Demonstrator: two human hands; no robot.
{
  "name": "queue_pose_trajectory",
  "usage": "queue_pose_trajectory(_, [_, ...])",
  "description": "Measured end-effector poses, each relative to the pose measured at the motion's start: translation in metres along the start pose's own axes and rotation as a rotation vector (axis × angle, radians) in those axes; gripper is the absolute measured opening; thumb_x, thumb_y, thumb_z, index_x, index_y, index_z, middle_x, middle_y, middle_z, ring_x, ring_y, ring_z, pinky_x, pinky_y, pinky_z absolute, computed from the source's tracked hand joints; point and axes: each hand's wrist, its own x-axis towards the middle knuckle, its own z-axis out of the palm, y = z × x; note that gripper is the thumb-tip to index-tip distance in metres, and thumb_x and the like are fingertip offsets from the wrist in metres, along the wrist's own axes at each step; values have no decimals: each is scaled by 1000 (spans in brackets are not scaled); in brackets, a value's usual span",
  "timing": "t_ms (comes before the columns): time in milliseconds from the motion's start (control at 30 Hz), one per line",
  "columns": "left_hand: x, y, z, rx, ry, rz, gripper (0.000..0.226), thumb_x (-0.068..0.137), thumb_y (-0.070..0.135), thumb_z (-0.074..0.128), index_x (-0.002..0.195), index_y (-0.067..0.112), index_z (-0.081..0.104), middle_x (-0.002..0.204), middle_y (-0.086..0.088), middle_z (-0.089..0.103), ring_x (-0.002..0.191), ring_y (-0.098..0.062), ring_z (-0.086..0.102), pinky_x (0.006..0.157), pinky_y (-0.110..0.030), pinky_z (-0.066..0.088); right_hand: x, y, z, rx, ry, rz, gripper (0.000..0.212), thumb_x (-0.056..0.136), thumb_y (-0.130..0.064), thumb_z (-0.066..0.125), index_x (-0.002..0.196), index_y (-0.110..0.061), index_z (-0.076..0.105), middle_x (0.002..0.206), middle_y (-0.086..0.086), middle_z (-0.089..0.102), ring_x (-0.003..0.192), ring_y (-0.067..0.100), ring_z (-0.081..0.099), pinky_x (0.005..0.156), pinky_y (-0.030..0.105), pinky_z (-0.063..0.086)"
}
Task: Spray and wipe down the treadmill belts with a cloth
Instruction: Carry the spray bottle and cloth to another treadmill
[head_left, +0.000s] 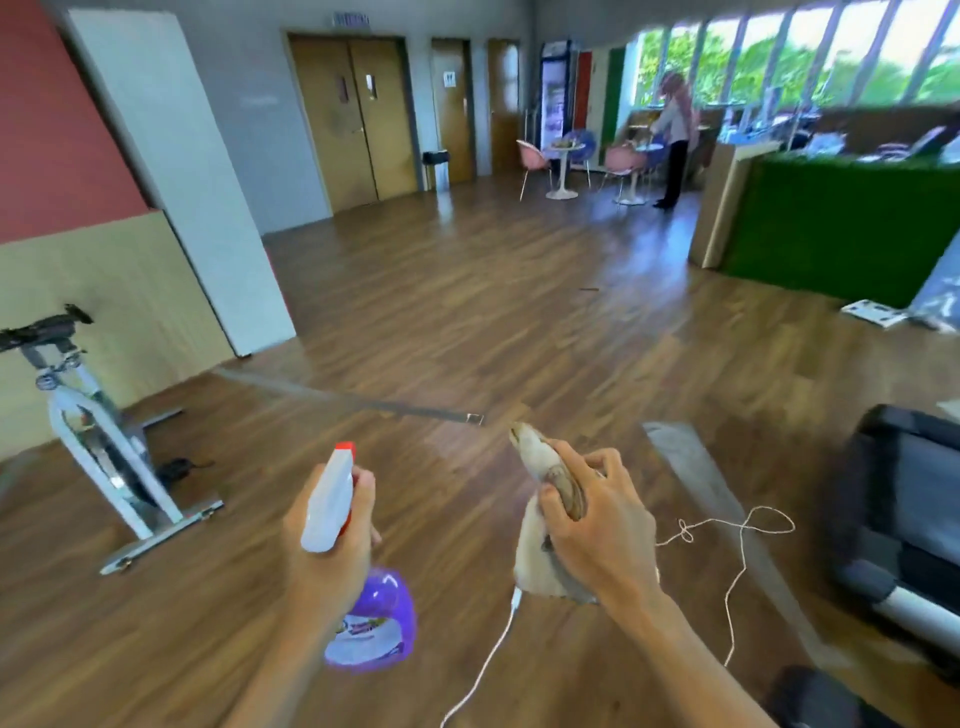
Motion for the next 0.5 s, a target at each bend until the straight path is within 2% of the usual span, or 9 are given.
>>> queue_pose_trajectory(67, [37, 5, 36, 1, -67, 8, 22, 99, 15, 64, 79, 8, 59, 50, -12, 53, 44, -13, 51, 51, -19, 44, 43, 14, 4, -35, 47, 9, 53, 83, -63, 36, 134, -58, 49, 105, -19, 43, 106, 7, 54, 71, 30, 42])
queue_pose_trajectory(133, [82, 2, 83, -30, -133, 24, 23, 99, 14, 64, 78, 6, 58, 51, -13, 53, 44, -11, 50, 51, -18, 42, 89, 30, 8, -92, 93, 15, 54, 83, -62, 37, 134, -57, 50, 106, -18, 43, 107, 7, 54, 71, 30, 42])
queue_pose_trajectory(233, [148, -15, 160, -103, -203, 37, 18, 99, 18, 64, 86, 6, 61, 56, -18, 53, 46, -12, 50, 51, -20, 44, 163, 61, 16, -151, 135, 27, 56, 83, -64, 35, 136, -57, 51, 110, -18, 43, 108, 6, 51, 74, 31, 45])
queue_pose_trajectory(400, [255, -38, 298, -180, -270, 104, 25, 101, 17, 62, 82, 2, 56, 59, -20, 54, 45, -14, 53, 50, -21, 44, 288, 111, 28, -235, 207, 75, 56, 83, -62, 37, 135, -52, 54, 109, -17, 44, 110, 8, 50, 73, 32, 45])
queue_pose_trajectory(500, [306, -41, 376, -186, -345, 146, 27, 101, 19, 62, 82, 2, 54, 65, -24, 54, 48, -20, 56, 52, -31, 48, 351, 148, 25, -287, 228, 101, 56, 84, -62, 39, 137, -51, 54, 109, -16, 44, 111, 9, 50, 74, 32, 49])
